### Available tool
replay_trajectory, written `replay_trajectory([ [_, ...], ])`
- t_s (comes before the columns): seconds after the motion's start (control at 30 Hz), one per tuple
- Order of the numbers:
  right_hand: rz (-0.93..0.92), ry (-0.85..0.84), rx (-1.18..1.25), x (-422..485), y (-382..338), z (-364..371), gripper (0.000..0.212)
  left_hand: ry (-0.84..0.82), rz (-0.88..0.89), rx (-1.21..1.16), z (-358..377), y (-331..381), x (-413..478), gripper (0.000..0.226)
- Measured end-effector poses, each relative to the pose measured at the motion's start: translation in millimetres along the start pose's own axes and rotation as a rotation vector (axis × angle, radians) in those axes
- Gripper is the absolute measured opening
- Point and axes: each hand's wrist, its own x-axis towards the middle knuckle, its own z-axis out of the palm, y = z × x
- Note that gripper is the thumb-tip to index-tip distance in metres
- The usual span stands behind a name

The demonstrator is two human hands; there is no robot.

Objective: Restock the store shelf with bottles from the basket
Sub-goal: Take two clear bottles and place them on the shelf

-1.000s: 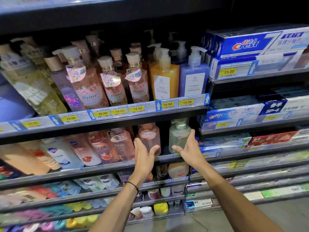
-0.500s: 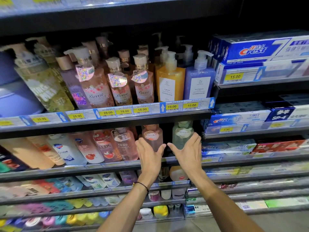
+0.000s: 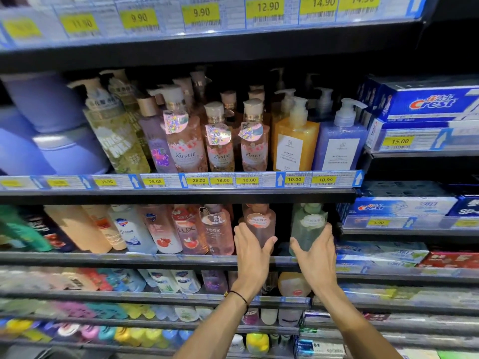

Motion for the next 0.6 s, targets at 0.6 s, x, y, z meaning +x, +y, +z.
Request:
replay_trajectory([
  [0.6,-0.977,0.135,-0.022,-11,-203,-153,0.022,0.470,0.998,0.535,-234,157,22,0.021],
])
